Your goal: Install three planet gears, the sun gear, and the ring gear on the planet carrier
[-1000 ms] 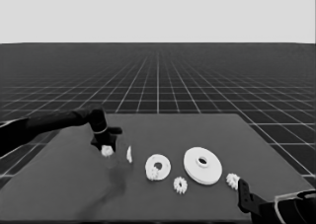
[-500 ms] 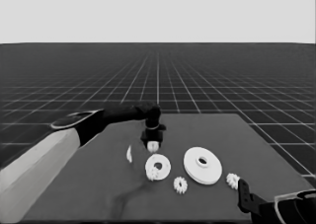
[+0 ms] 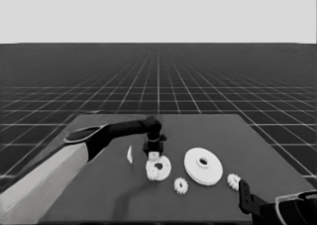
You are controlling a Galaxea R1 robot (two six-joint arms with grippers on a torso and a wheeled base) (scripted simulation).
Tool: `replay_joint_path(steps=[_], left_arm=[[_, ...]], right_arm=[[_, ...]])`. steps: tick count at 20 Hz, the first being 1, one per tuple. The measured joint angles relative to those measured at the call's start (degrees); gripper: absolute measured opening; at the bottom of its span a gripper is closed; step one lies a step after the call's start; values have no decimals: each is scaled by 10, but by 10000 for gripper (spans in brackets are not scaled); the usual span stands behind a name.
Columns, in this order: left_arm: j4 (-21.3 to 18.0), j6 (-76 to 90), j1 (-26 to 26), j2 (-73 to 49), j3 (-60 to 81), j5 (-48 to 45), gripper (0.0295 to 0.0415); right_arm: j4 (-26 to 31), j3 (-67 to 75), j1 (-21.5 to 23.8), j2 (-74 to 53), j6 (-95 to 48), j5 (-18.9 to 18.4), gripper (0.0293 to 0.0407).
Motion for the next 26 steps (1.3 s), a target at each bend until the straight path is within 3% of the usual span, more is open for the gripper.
replay_joint_path(steps=[2, 4, 5, 12, 15, 22, 23, 24, 26], left_arm=[[1, 0, 1, 0, -1, -1, 312], [1, 1, 1, 0, -1, -1, 372], [1, 1, 1, 0, -1, -1, 381], [1, 1, 1, 0, -1, -1, 385], [-53, -35, -64, -21, 63, 35, 385], [-70, -38, -80, -23, 69, 41, 385], [-31, 238, -125, -175, 333, -151, 408], [-7, 484, -183, -396, 568, -269, 414], [15, 719, -237, -650, 787, -378, 392]], right_arm=[[0, 0, 0, 0, 0, 0, 385], [0, 0, 0, 0, 0, 0, 385], [0, 0, 0, 0, 0, 0, 385], [0, 0, 0, 0, 0, 0, 385], [0, 0, 0, 0, 0, 0, 385], [0, 0, 0, 0, 0, 0, 385], [0, 0, 0, 0, 0, 0, 385], [0, 0, 0, 0, 0, 0, 385], [0, 0, 0, 0, 0, 0, 385]])
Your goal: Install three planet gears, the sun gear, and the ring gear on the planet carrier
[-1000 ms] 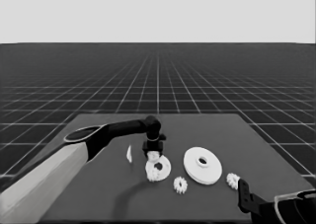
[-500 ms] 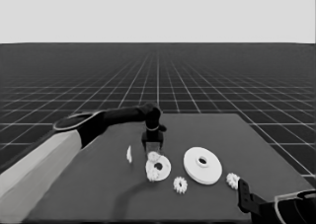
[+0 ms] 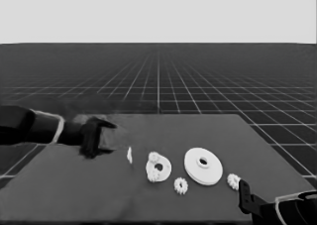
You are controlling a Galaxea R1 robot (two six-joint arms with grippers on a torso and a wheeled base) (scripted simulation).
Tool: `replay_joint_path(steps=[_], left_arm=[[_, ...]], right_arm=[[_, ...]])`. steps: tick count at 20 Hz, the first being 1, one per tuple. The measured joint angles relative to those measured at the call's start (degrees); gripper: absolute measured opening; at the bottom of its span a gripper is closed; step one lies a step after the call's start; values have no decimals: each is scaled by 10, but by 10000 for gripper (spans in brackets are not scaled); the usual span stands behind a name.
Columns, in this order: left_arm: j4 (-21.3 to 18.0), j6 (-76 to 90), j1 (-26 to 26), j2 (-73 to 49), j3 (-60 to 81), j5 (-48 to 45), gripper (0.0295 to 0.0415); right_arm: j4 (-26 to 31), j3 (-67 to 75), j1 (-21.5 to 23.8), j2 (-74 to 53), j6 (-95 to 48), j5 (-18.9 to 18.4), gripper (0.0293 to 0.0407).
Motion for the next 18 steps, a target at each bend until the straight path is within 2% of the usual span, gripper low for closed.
replay_joint_path(steps=[2, 6, 7, 8, 9, 10, 14, 16, 17, 18], left_arm=[[7, 81, -18, -82, 78, -38, 386], [11, 119, -26, -119, 113, -56, 385], [11, 121, -27, -121, 115, -57, 385], [11, 123, -27, -122, 116, -57, 385], [11, 123, -27, -123, 117, -58, 385], [12, 124, -27, -123, 117, -58, 385], [12, 124, -27, -123, 118, -58, 385], [12, 124, -27, -123, 118, -58, 385], [12, 124, -27, -123, 118, -58, 385], [12, 124, -27, -123, 118, -58, 385]], right_arm=[[0, 0, 0, 0, 0, 0, 385], [0, 0, 0, 0, 0, 0, 385], [42, -25, 113, 186, 278, -245, 392], [150, -119, 161, 380, 545, -274, 393], [201, -212, 175, 454, 654, -265, 390], [229, -276, 179, 486, 702, -253, 388], [263, -366, 182, 525, 750, -234, 385], [266, -375, 182, 528, 754, -233, 385], [206, -398, 126, 532, 736, -232, 385], [172, -419, 89, 536, 720, -227, 385]])
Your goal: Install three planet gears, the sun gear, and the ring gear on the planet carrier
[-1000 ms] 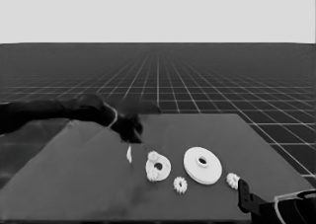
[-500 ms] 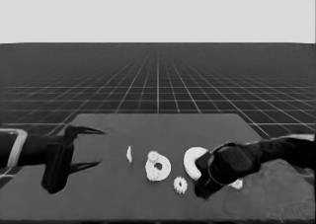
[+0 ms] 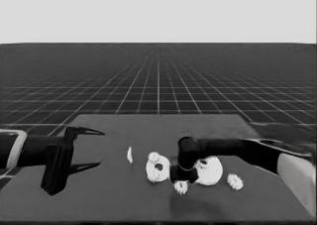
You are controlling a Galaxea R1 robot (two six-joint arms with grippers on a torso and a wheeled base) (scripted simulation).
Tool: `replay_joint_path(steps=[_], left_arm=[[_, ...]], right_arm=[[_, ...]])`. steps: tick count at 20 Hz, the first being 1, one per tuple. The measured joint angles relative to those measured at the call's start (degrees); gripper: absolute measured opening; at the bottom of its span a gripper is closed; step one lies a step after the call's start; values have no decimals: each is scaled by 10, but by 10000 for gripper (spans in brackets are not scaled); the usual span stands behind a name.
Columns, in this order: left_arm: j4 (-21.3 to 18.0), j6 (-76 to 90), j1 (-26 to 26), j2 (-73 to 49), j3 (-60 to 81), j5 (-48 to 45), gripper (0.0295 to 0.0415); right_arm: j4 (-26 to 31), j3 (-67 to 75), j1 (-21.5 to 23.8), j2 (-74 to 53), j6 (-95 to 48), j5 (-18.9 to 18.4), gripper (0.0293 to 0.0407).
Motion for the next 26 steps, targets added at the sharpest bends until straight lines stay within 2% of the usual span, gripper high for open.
replay_joint_path(steps=[3, 8, 10, 18, 19, 21, 23, 26], left_arm=[[0, 0, 0, 0, 0, 0, 385], [0, 0, 0, 0, 0, 0, 385], [0, 0, 0, 0, 0, 0, 385], [0, 0, 0, 0, 0, 0, 385], [0, 0, 0, 0, 0, 0, 385], [0, 0, 0, 0, 0, 0, 385], [0, 0, 0, 0, 0, 0, 385], [0, 0, 0, 0, 0, 0, 385]], right_arm=[[-34, -31, -37, 6, -21, 12, 385], [-42, -39, -44, 8, -26, 16, 385], [-42, -40, -44, 8, -26, 16, 314], [-43, -40, -44, 8, -26, 16, 312], [7, 3, 0, -1, 4, -2, 312], [63, 32, 61, -5, 27, -7, 312], [84, 37, 83, -5, 33, -6, 312], [93, 39, 92, -5, 34, -5, 312]])
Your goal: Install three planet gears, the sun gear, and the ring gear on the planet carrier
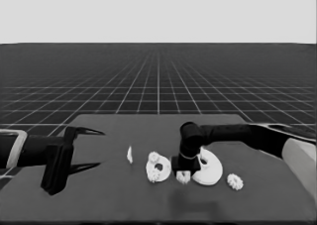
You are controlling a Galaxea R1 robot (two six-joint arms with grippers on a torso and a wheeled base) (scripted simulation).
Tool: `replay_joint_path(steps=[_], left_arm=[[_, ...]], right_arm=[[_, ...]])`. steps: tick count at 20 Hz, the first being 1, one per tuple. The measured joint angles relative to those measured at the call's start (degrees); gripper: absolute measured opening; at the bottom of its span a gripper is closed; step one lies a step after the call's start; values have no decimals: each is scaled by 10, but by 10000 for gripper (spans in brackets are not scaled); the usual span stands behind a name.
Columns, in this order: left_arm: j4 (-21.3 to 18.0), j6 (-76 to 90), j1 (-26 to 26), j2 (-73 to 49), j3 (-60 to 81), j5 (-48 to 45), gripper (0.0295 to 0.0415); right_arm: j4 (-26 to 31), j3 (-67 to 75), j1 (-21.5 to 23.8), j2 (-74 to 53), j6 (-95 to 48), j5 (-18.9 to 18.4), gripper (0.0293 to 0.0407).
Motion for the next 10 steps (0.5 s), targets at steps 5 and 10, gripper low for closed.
replay_joint_path(steps=[5, 10], left_arm=[[0, 0, 0, 0, 0, 0, 385], [0, 0, 0, 0, 0, 0, 385]], right_arm=[[26, -214, 25, 97, -115, 24, 312], [30, -279, 27, 126, -150, 29, 312]])
